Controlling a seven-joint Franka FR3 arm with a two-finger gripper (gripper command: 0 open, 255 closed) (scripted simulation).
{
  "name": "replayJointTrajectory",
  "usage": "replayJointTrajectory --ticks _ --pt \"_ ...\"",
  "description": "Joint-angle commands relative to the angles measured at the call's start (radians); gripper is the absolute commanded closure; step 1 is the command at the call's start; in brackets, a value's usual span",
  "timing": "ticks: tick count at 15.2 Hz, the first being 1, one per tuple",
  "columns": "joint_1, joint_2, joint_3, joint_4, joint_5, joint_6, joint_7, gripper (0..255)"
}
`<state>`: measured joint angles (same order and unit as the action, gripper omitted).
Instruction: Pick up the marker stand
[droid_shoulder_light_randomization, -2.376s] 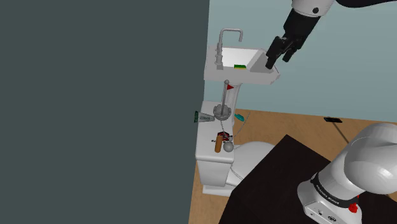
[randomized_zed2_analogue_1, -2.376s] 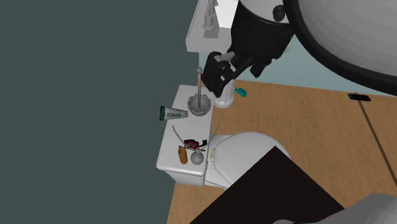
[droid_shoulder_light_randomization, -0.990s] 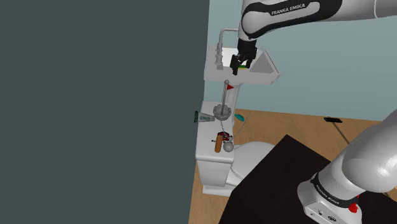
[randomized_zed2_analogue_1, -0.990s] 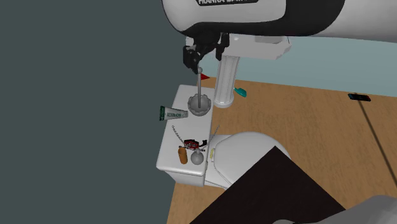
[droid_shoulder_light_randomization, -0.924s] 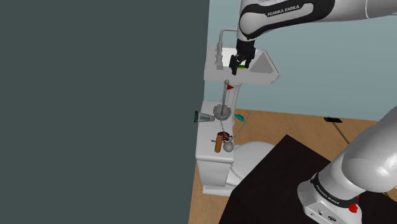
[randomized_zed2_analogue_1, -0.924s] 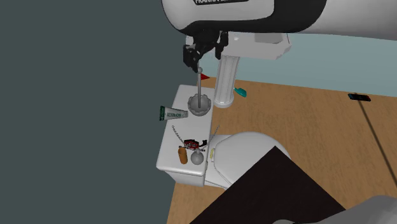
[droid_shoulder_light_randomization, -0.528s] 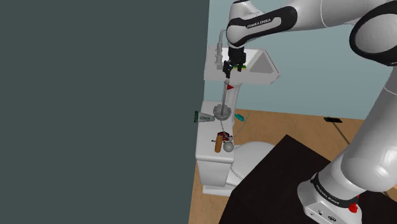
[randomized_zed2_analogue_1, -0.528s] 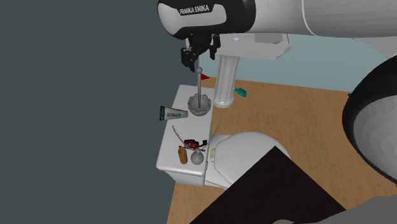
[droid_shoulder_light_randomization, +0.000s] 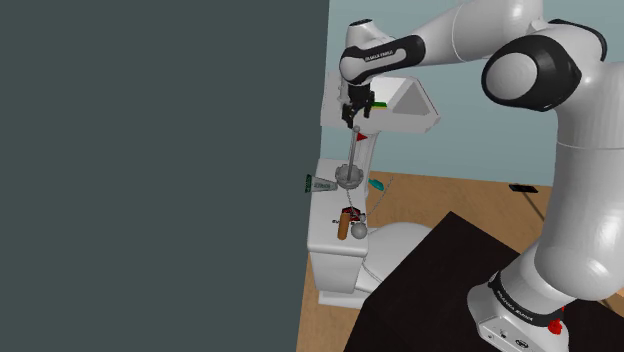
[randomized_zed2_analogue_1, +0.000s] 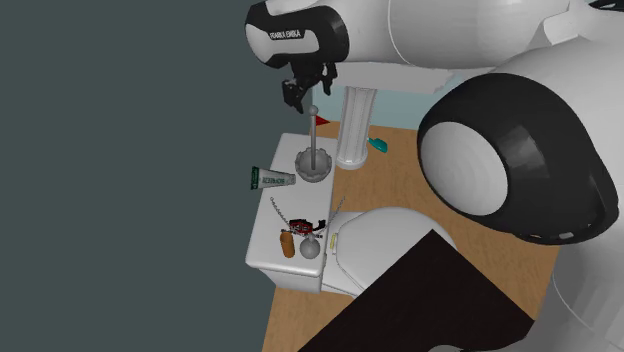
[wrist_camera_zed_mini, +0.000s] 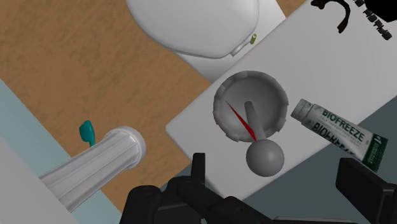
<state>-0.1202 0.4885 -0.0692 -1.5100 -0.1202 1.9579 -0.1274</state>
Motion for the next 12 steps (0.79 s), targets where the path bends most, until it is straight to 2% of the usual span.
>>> replayJointTrajectory --ticks 1,7,8,12 --pt "-0.001 0.019 0.000 0.000 0.000 0.018 0.001 0" --pt "-0.001 0.040 0.000 -0.029 -0.002 0.068 0.007 0" --pt "-0.002 0.043 0.000 -0.024 -0.002 0.066 0.007 255" --pt "-0.002 0.045 0.000 -0.022 -0.001 0.066 0.006 255"
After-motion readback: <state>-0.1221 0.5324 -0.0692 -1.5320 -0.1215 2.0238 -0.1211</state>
